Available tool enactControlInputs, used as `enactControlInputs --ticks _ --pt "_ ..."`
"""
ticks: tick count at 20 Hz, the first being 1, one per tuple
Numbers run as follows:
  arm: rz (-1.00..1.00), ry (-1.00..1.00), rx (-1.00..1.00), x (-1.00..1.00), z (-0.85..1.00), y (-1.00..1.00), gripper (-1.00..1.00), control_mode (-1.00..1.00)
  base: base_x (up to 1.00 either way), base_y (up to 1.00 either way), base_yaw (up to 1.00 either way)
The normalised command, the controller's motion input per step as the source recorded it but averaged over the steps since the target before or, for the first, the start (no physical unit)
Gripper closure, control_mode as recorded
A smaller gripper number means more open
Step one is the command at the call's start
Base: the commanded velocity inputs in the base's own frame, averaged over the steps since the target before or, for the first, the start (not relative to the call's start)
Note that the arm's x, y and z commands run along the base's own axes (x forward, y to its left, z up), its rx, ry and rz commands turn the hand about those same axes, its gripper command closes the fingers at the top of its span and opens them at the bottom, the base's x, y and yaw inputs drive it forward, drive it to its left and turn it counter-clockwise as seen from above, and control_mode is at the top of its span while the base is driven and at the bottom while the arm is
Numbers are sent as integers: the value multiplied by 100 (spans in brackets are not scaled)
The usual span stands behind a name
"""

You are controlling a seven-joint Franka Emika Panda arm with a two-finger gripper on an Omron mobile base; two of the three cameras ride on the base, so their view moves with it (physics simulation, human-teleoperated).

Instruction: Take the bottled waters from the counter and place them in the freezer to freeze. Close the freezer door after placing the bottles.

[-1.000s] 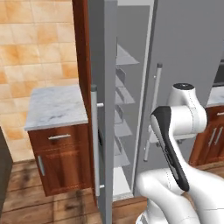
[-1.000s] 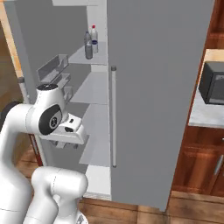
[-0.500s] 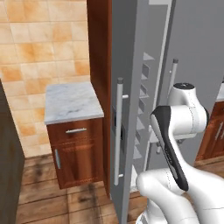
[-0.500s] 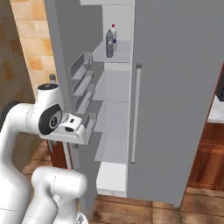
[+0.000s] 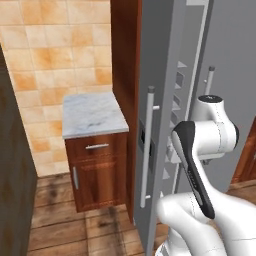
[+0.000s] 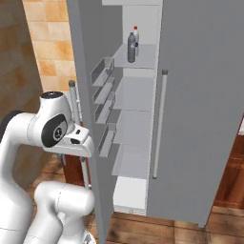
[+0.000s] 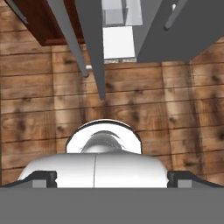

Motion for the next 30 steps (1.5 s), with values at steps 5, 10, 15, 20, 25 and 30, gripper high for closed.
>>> enactControlInputs --ticks 5,10,15,20,25,30 --pt "0 0 0 0 0 0 -100 100 18 0 13" --pt "0 0 0 0 0 0 -100 100 0 0 3" --pt "0 0 0 0 0 0 -100 100 0 2 0" --pt "-1 0 0 0 0 4 -100 -100 0 6 -1" --pt "-20 -8 -2 10 0 43 -100 -100 0 0 0" --pt "-38 -23 -6 41 0 66 -100 -100 0 0 0"
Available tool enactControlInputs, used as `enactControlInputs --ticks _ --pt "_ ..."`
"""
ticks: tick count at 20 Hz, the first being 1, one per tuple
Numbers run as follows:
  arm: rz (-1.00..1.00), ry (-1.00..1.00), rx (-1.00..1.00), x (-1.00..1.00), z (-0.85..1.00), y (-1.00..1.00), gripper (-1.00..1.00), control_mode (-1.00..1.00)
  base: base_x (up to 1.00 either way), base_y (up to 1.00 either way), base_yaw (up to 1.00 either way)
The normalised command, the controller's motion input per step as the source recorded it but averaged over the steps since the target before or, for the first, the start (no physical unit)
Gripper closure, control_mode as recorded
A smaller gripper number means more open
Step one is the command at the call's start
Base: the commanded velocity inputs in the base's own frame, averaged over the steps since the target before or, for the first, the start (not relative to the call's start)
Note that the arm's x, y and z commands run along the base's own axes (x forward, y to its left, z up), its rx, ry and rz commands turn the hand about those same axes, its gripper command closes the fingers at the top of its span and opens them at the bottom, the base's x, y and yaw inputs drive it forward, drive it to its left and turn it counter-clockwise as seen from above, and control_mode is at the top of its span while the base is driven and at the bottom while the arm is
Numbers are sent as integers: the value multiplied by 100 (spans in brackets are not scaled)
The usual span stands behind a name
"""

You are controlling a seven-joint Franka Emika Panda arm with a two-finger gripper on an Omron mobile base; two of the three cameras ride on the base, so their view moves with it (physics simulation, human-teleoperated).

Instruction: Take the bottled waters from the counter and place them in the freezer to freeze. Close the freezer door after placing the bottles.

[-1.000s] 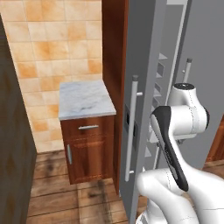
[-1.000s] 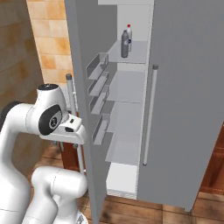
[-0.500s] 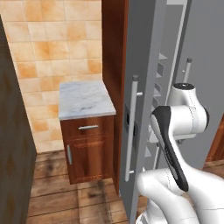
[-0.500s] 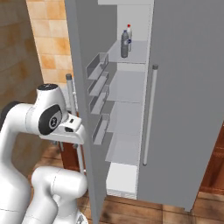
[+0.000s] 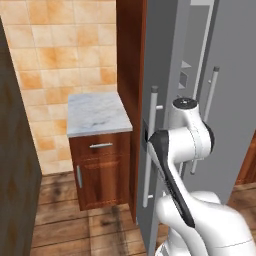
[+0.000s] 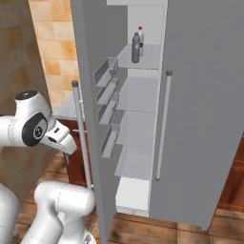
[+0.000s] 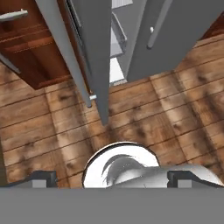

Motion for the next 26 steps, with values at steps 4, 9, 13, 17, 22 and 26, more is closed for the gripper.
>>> enactControlInputs --ticks 4,9,13,17,22,26 --pt "-50 -24 -12 75 -13 66 -100 -100 0 0 0" --pt "-53 -20 -19 77 -18 65 -100 -100 0 0 0" --pt "-52 -8 -20 62 -12 29 -100 -100 0 0 0" --pt "-61 -3 -20 30 -13 1 -100 -100 0 0 0" --pt "-45 -3 -8 0 0 0 -100 -100 0 0 0" --pt "-24 -6 -10 0 1 -11 -100 -100 0 0 0"
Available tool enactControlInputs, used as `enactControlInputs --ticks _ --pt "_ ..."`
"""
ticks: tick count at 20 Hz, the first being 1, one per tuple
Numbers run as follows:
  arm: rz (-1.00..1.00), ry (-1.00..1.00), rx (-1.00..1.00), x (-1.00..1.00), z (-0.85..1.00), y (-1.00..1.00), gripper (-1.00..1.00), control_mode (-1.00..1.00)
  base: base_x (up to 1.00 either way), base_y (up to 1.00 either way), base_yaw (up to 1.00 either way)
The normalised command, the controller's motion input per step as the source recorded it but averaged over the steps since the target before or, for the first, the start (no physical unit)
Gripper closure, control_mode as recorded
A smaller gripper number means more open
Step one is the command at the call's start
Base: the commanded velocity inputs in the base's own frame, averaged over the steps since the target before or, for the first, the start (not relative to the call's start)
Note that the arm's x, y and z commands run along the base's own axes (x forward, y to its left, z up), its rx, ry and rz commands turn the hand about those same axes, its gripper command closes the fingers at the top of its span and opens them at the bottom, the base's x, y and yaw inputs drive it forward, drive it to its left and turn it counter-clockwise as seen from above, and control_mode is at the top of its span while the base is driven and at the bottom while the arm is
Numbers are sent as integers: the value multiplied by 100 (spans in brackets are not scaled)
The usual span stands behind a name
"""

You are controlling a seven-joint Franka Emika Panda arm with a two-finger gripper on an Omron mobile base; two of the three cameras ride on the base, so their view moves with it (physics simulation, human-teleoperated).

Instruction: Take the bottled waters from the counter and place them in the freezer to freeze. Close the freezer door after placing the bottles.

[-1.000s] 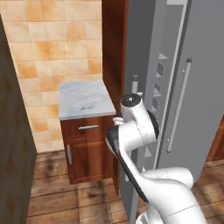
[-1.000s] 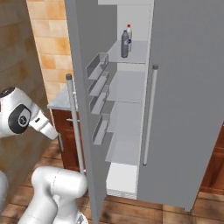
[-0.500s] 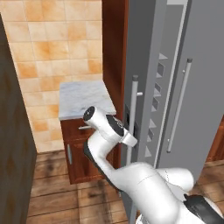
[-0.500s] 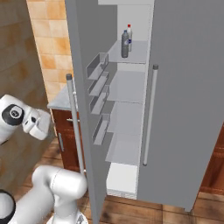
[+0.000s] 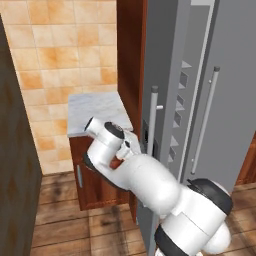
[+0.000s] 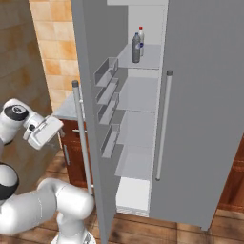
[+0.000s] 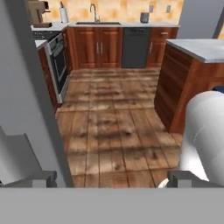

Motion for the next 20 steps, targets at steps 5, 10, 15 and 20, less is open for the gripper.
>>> enactControlInputs --ticks 5,10,15,20 --pt "-1 0 -10 5 1 -25 -100 -100 0 0 0" --pt "5 0 -1 0 0 -42 -100 -100 0 0 0" --pt "1 0 -3 8 0 -25 -100 -100 0 0 0" --pt "0 0 -6 19 0 0 -100 -100 0 0 0"
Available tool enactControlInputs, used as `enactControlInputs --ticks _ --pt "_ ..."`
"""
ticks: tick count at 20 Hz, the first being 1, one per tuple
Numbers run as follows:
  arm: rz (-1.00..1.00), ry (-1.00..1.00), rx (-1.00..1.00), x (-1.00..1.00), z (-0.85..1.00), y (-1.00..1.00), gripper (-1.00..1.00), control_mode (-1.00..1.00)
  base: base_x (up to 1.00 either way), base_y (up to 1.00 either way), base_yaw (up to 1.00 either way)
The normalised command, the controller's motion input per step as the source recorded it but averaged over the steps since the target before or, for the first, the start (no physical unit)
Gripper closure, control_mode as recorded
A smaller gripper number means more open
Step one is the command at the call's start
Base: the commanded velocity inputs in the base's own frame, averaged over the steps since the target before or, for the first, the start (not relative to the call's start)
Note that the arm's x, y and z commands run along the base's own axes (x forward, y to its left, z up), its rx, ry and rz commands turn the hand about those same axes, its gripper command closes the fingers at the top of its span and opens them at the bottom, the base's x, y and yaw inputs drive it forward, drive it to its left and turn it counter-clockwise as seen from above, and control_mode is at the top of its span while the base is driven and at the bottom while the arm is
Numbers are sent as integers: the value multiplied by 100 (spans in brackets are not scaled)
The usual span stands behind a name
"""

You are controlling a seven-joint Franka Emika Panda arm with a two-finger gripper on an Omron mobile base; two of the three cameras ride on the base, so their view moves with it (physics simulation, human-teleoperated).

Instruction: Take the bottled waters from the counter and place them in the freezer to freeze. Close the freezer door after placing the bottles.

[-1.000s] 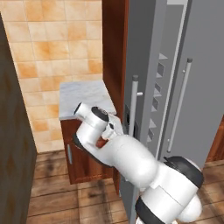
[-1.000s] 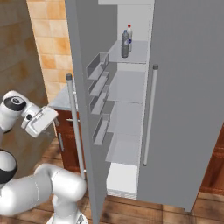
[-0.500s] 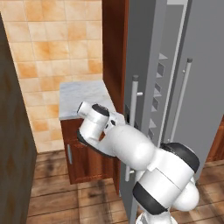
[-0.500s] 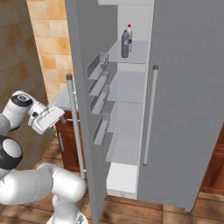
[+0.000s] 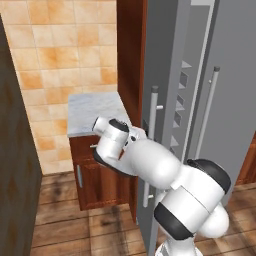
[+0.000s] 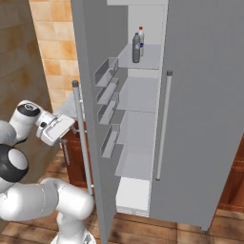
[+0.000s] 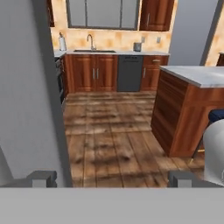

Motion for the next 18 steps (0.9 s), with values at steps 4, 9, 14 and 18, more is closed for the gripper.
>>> enactControlInputs --ticks 4,9,14,18 --pt "0 0 -6 22 0 0 -100 -100 0 0 0" --pt "0 0 -6 32 0 0 -100 -100 0 0 0" --pt "2 0 -9 35 0 23 -100 -100 0 0 0" --pt "6 0 -8 8 0 45 -100 -100 0 0 0"
